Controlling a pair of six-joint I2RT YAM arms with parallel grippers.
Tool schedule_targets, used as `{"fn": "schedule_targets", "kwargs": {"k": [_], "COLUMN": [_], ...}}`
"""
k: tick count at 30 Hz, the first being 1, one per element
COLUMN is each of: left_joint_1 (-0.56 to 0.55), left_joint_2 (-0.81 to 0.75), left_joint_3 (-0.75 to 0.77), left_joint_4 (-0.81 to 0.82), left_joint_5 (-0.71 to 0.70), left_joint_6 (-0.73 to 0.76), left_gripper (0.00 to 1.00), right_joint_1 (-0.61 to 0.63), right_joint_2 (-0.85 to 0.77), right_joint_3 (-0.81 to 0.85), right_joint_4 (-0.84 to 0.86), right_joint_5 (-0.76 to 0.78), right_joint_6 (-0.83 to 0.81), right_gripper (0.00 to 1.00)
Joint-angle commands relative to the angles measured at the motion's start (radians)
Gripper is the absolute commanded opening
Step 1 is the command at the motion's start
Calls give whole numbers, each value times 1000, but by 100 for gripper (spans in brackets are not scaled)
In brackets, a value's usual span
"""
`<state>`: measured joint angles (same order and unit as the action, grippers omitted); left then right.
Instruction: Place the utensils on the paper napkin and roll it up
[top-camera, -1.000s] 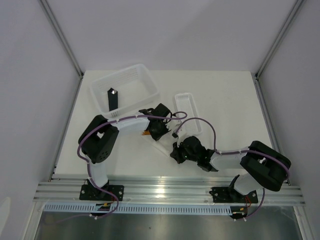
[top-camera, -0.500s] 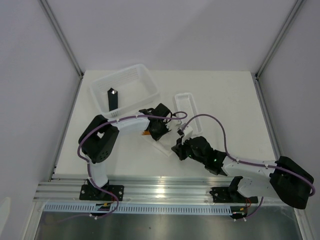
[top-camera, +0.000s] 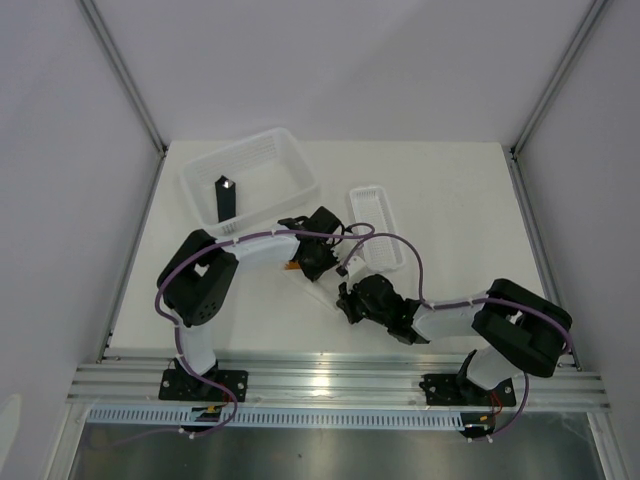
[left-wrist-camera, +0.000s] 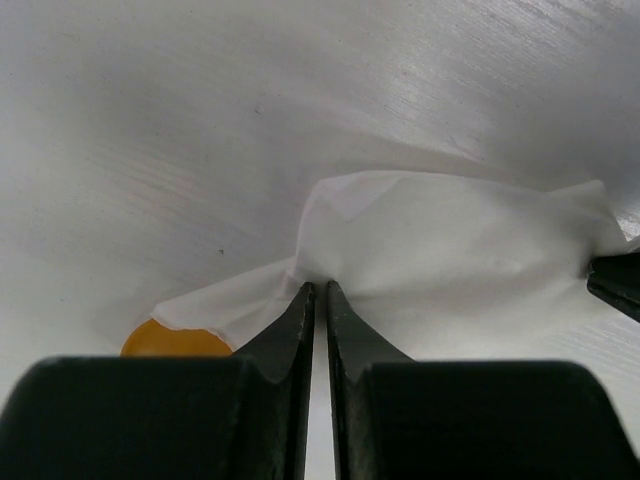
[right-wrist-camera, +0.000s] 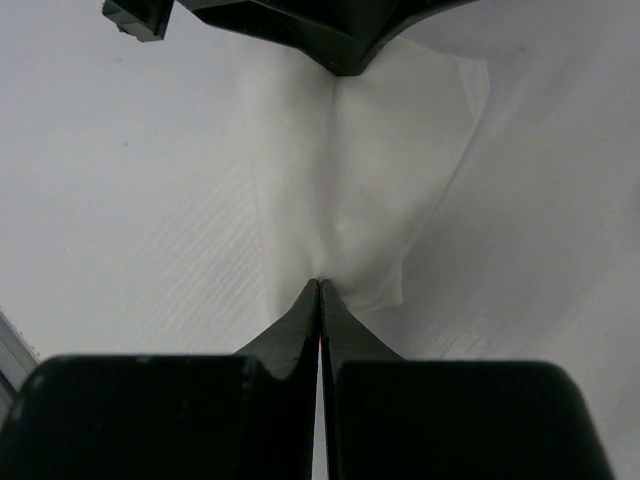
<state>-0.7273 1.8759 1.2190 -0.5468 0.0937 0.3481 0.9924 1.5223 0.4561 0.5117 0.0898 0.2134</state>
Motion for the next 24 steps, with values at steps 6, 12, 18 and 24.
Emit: {"fn": "schedule_targets", "kwargs": {"k": [6, 12, 18, 24], "left_joint_1": [3, 2, 3, 2], "left_joint_2": [60, 65, 60, 54], "left_joint_3": [4, 7, 4, -6], "left_joint_4": [-21, -27, -25, -19], "left_joint_5": [-22, -20, -14, -5], "left_joint_6": [-4, -4, -1, 3], "left_gripper": [4, 4, 4, 4], "right_joint_1": [23, 23, 25, 9], "right_joint_2": [-48, -45, -140, -226], "right_joint_3": [9, 27, 24, 53], "right_joint_4": [-163, -200, -274, -265], "right_joint_5": [106, 80, 99, 78], "right_joint_6": [93, 106, 115, 64], "right_gripper": [0, 0, 0, 0]}}
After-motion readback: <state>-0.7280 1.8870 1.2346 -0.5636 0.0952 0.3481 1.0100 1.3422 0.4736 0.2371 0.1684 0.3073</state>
